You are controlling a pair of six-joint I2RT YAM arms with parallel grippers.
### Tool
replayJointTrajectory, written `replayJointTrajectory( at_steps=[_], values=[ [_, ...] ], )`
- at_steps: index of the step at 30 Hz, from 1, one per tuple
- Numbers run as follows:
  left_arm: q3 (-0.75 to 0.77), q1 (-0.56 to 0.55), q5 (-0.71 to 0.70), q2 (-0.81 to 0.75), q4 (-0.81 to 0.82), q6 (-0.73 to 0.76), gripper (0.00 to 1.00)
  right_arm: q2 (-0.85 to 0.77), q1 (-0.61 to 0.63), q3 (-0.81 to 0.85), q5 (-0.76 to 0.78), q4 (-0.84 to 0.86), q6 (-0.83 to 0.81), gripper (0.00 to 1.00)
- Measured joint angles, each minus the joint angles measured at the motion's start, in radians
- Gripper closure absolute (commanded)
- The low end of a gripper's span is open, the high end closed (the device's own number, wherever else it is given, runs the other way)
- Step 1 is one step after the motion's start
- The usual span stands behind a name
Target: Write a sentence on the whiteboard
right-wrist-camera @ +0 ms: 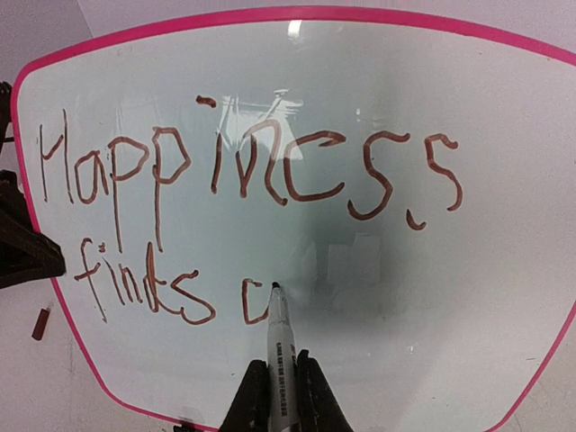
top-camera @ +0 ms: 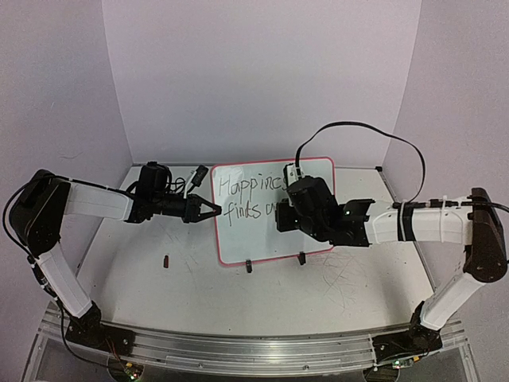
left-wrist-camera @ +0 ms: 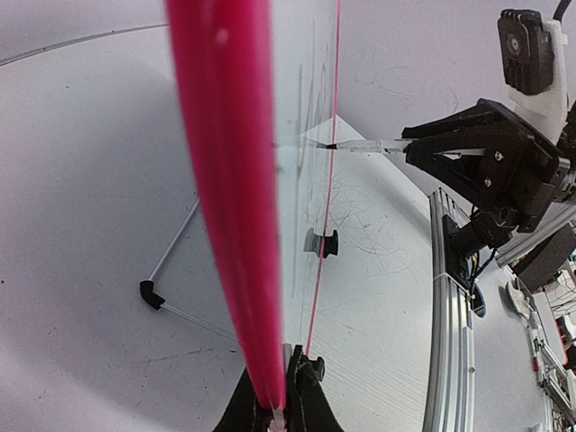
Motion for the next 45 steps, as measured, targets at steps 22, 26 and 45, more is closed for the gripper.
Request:
replayJointTrajectory(
  at_steps=[22,26,45],
  values=[
    [0.0,0.0,0.0,0.0,-0.006,0.004,1.0,0.0,-0.004,0.005,-0.017,0.003,0.003,1.0],
    [0.0,0.0,0.0,0.0,-0.006,0.004,1.0,0.0,0.002,-0.008,-0.025,0.003,0.013,1.0],
    [0.0,0.0,0.001,0.0,-0.006,0.007,1.0,0.0,0.039,-0.063,-0.059,-0.042,0.07,1.0]
  ],
)
